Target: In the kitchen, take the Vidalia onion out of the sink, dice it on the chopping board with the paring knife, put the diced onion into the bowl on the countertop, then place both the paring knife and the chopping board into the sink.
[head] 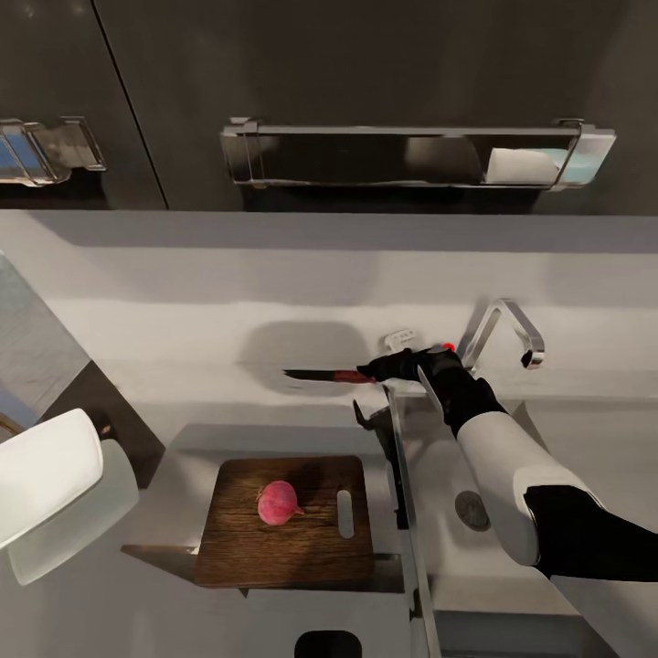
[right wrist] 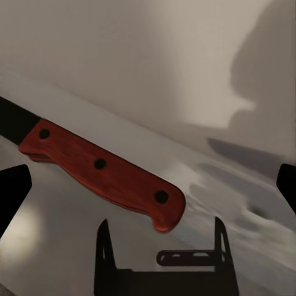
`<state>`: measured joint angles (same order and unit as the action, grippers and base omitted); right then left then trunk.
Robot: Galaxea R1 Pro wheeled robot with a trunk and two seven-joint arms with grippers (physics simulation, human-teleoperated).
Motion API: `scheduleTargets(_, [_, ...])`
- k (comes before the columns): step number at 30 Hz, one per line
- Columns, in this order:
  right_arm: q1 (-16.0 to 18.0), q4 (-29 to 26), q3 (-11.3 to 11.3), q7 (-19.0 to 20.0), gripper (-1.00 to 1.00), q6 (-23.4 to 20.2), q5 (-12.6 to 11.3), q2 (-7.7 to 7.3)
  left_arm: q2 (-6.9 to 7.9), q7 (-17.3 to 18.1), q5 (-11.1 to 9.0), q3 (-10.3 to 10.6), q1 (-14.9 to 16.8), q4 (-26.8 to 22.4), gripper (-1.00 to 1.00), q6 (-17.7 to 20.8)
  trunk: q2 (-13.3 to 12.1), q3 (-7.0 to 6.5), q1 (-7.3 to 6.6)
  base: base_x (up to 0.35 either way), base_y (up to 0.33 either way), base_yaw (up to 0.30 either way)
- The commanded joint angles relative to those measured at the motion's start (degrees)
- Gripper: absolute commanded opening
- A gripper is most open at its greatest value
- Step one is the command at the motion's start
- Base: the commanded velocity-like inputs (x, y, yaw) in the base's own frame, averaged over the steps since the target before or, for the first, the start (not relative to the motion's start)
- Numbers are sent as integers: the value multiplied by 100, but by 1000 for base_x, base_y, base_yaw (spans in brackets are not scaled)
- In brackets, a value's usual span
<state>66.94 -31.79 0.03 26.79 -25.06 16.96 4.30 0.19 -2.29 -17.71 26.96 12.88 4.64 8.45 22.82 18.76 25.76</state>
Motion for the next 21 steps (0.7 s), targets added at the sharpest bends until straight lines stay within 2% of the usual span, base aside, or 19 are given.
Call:
scheduleTargets(1, [2,-7,-3,31,100,-23,52,4,-2,-7,-57,47,4,2,100,17,10,18,3,0,0,0])
scheduleTargets(21, [4,14,6,36,100,-16,53,18,-2,-5,-57,51,4,2,100,17,10,200,3,0,0,0])
